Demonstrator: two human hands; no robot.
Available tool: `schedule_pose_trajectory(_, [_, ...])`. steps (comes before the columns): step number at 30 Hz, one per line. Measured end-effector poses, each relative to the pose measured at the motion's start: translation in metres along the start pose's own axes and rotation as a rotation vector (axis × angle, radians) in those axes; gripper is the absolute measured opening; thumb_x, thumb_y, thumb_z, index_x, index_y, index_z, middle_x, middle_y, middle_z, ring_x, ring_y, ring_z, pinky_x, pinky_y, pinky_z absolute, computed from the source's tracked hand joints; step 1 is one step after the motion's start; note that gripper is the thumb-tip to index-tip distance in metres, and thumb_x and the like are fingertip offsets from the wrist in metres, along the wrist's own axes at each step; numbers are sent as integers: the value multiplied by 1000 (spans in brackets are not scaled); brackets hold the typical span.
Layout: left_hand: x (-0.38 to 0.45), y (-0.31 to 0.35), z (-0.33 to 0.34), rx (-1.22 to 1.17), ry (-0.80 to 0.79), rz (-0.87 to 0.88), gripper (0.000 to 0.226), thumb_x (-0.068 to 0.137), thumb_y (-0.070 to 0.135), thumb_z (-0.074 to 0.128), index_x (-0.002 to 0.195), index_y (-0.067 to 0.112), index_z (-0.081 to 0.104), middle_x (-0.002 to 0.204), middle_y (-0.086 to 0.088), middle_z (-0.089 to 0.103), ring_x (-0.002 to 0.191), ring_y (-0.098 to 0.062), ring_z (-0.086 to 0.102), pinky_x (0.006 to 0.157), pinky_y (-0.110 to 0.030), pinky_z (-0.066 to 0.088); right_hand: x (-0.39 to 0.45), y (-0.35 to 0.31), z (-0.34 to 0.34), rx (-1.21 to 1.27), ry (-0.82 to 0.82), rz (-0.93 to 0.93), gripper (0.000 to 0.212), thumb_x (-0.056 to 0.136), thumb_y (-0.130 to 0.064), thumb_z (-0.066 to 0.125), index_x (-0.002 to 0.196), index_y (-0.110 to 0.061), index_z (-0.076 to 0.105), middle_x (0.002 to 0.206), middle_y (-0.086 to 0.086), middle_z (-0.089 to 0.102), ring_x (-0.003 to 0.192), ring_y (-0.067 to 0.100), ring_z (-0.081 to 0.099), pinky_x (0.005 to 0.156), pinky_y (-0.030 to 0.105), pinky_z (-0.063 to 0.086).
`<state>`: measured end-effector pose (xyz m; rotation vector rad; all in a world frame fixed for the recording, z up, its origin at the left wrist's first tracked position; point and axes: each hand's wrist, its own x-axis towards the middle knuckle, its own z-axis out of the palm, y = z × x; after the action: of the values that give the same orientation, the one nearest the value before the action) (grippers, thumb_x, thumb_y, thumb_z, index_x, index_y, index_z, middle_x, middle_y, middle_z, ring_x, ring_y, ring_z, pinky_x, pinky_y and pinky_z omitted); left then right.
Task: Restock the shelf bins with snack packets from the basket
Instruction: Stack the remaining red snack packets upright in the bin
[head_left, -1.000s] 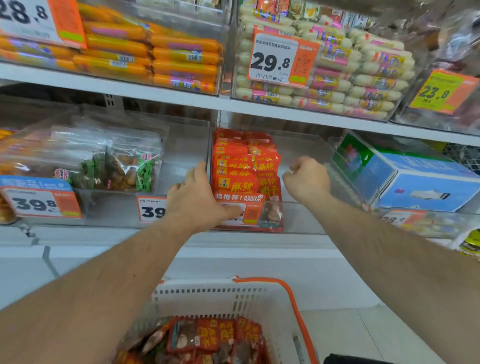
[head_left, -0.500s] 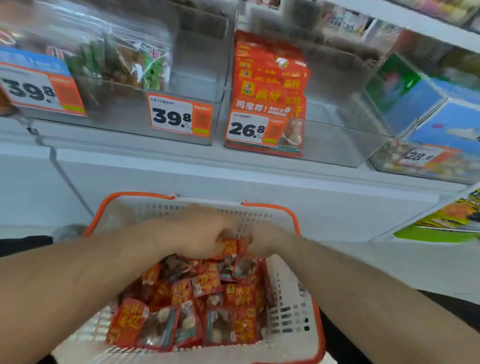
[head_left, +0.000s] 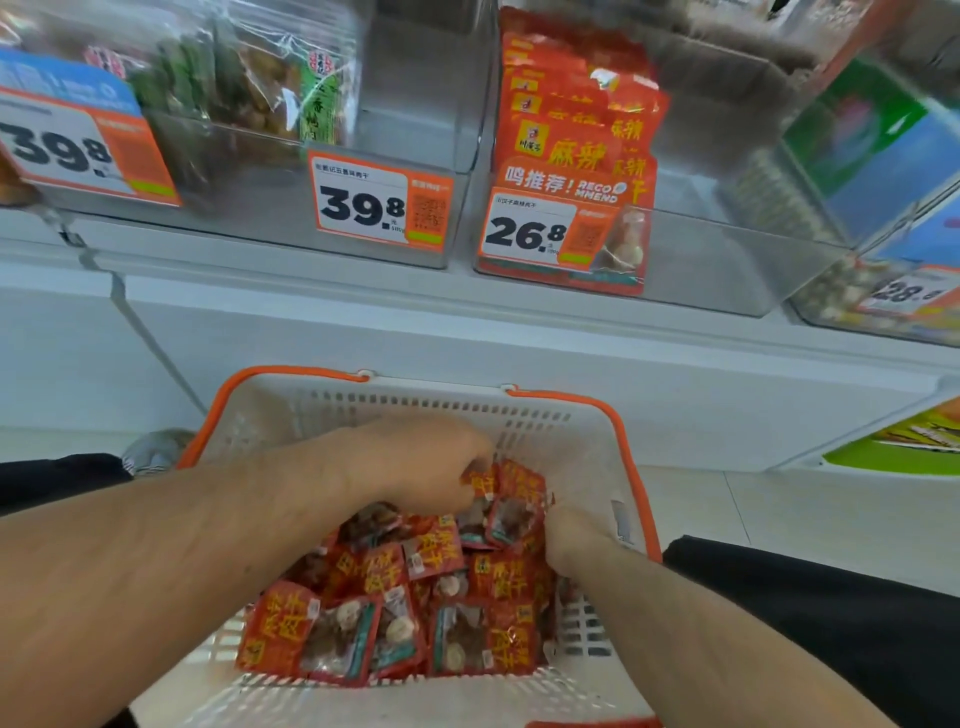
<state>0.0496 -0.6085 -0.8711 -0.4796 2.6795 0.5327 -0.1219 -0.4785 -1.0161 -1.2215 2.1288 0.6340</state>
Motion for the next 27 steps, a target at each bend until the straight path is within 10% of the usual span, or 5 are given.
schedule_pose_trajectory(6, [0,-1,-10,66,31,19,25,90,34,54,113,25,59,109,2,63,94,-20,59,81,-36,51,-35,8,-82,14,15,-142,16,91,-10,58,103,-3,67,102,15,65,83,24,56,69,33,47])
schedule_pose_trajectory(12, [-12,2,-21,106,196,66,54,88,36,60,138,26,44,134,0,48,121,-23,48,99,-41,42,-91,23,-162,340,102,-249,18,85,-1,68,96,-11,78,89,-2,73,74,7,63,59,12,48])
schedule_pose_trajectory(16, [-22,2,-15,186,398,59,90,77,56,67,148,23,24,151,-4,23,137,-25,31,110,-42,30,-125,19,-189,544,172,-305,18,84,4,68,82,-11,75,76,-4,68,63,3,59,55,14,46])
schedule_pose_trajectory(21, [-28,6,-7,330,809,169,89,59,68,62,132,23,43,129,-3,50,113,-24,50,98,-42,38,-145,4,-196,1118,61,-275,20,86,12,55,78,-1,69,79,12,68,74,19,65,64,27,54])
schedule_pose_trajectory(27, [-38,17,-24,-640,899,78,27,80,24,77,93,42,62,91,18,67,87,-8,66,78,-28,52,-163,-3,-200,1485,-177,-258,21,98,-14,50,90,-7,68,75,9,64,55,14,60,50,21,51])
